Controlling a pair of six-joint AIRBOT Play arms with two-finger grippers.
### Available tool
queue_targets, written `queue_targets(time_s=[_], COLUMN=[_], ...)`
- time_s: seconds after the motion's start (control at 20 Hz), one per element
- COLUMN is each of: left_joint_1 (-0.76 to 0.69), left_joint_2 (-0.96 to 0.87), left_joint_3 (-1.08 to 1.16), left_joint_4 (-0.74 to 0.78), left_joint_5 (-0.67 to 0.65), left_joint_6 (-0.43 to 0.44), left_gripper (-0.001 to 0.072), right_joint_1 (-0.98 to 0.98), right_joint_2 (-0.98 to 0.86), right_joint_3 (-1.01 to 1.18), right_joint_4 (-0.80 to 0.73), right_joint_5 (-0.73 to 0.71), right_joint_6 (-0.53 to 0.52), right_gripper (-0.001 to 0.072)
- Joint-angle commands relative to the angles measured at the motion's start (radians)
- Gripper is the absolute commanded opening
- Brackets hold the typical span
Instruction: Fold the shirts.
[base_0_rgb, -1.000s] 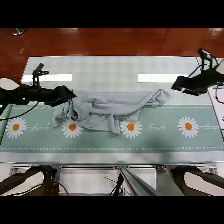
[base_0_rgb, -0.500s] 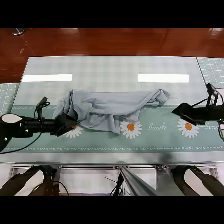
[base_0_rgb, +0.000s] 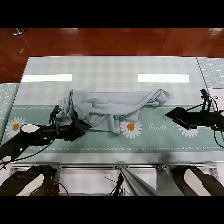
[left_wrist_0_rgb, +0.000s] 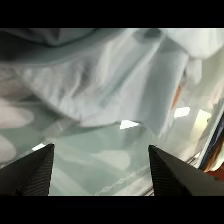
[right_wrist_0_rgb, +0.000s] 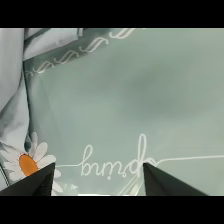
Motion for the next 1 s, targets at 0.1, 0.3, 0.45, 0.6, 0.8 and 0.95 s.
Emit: queue_targets(time_s=[0.1, 0.3, 0.45, 0.6, 0.8, 0.95], left_joint_1=[-0.185, -0.204, -0.204, -0.204, -0.204, -0.204], left_joint_2=[-0.034, -0.06, -0.125, -0.161, -0.161, -0.161], left_joint_3=[0.016, 0.074, 0.118, 0.168, 0.193, 0.195], left_joint_4=[-0.091, -0.091, -0.09, -0.09, -0.09, -0.09], left_joint_5=[0.291, 0.344, 0.322, 0.267, 0.245, 0.243], left_joint_6=[-0.038, -0.038, -0.029, 0.017, 0.023, 0.023], left_gripper=[0.0699, 0.06, 0.0016, 0.0017, 0.0016, 0.0017], right_joint_1=[0.0, 0.0, 0.0, 0.0, 0.0, 0.0], right_joint_2=[0.002, 0.002, -0.001, -0.056, -0.223, -0.378], right_joint_3=[-0.003, -0.003, -0.003, 0.002, 0.128, 0.216], right_joint_4=[0.017, 0.017, 0.018, 0.116, 0.204, 0.325], right_joint_5=[0.004, -0.003, -0.024, -0.083, -0.096, -0.095], right_joint_6=[-0.006, -0.006, -0.022, -0.044, -0.086, -0.131], right_gripper=[0.0628, 0.0628, 0.0628, 0.0628, 0.0628, 0.0628])
